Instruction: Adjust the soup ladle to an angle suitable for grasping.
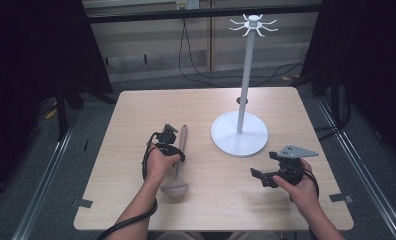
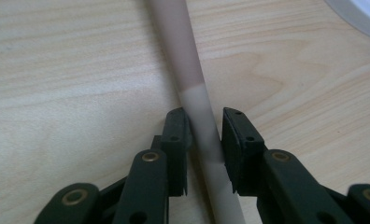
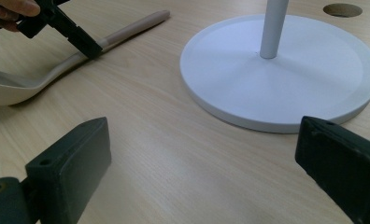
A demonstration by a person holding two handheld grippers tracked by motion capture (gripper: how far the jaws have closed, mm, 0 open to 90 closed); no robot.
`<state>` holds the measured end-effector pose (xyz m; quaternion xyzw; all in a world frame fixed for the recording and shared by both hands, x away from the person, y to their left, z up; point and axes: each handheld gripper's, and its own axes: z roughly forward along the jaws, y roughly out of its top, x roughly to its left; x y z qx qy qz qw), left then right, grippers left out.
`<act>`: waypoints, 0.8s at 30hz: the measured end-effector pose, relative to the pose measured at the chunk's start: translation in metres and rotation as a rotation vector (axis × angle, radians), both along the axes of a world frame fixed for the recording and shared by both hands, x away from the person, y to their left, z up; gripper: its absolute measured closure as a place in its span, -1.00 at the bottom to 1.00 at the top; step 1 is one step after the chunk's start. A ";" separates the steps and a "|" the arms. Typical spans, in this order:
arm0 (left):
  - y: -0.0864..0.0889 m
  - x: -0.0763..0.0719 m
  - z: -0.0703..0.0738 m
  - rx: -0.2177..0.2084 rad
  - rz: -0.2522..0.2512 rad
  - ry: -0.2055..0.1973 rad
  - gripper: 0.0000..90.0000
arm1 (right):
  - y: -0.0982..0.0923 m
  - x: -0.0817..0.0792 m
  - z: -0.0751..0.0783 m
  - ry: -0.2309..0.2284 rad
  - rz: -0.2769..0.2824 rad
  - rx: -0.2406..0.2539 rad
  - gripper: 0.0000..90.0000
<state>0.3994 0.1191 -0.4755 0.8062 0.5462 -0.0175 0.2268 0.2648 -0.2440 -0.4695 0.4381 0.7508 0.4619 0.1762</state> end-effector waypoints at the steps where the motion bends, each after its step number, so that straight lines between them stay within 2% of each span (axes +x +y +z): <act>1: 0.000 0.000 0.000 -0.010 0.001 0.008 0.61 | 0.000 0.000 0.000 0.000 0.000 0.000 -0.93; 3: 0.001 0.000 -0.001 -0.060 0.005 0.043 0.69 | 0.000 0.000 0.000 -0.002 0.001 0.000 -0.93; 5: 0.002 0.000 -0.001 -0.064 -0.004 0.049 0.75 | -0.001 0.000 0.000 -0.002 0.002 0.001 -0.93; 6: 0.002 -0.001 -0.001 -0.047 -0.024 0.030 0.75 | -0.001 0.000 0.000 -0.004 0.000 0.000 -0.93; 7: 0.002 -0.001 -0.001 -0.047 -0.024 0.030 0.75 | -0.001 0.000 0.000 -0.004 0.000 0.000 -0.93; 9: 0.004 -0.002 0.000 -0.069 -0.025 0.034 0.75 | -0.001 0.000 0.001 -0.005 0.000 0.002 -0.93; 15: 0.012 -0.004 0.008 -0.085 -0.061 -0.019 0.75 | 0.001 0.000 0.000 -0.001 0.001 0.001 -0.93; 19: 0.014 -0.006 0.012 -0.103 -0.079 -0.038 0.75 | 0.002 0.000 0.000 -0.003 0.008 0.000 -0.93; 22: 0.016 -0.010 0.020 -0.118 -0.106 -0.083 0.75 | 0.003 0.000 -0.001 0.000 0.007 0.000 -0.93; 24: 0.015 -0.012 0.024 -0.127 -0.110 -0.094 0.75 | 0.003 0.000 -0.001 -0.001 0.007 0.000 -0.93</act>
